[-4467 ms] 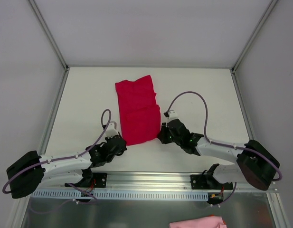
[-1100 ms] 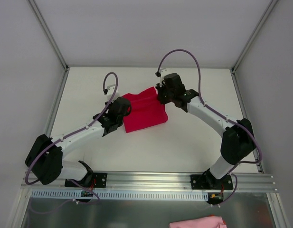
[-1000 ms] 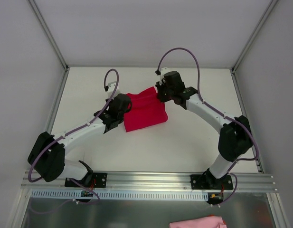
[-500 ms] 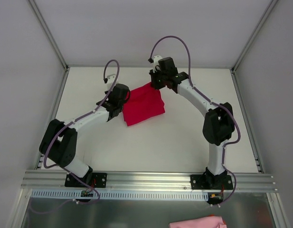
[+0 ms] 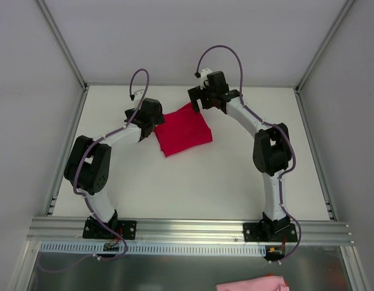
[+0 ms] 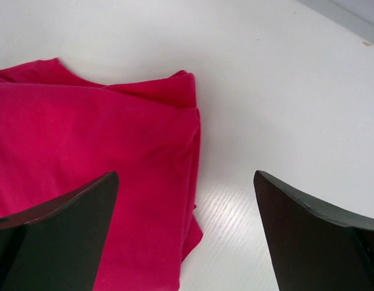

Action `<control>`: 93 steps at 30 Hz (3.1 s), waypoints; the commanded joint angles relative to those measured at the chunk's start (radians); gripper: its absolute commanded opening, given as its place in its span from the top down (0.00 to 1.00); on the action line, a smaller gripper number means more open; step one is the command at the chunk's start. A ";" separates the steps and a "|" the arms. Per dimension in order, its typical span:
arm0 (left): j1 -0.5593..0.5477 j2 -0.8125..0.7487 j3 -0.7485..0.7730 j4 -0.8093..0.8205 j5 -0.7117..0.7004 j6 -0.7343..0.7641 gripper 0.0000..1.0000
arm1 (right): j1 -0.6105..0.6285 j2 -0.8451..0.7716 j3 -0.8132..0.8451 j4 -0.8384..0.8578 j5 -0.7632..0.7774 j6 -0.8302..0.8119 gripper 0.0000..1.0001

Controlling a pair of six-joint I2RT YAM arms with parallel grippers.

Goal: Fold and stack the t-shirts
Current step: Fold the long partially folded tshirt into a neat square, then smooth out wrinkles on the folded tshirt

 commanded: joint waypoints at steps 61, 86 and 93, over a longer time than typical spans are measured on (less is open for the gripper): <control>0.032 -0.081 0.074 -0.047 0.201 0.026 0.01 | 0.329 -1.300 -1.196 0.362 0.356 0.222 0.00; 0.044 -0.132 0.058 -0.062 0.239 0.026 0.01 | 0.329 -1.326 -1.201 0.352 0.318 0.225 0.00; 0.044 -0.141 0.060 -0.066 0.241 0.036 0.01 | 0.329 -1.335 -1.204 0.346 0.333 0.225 0.00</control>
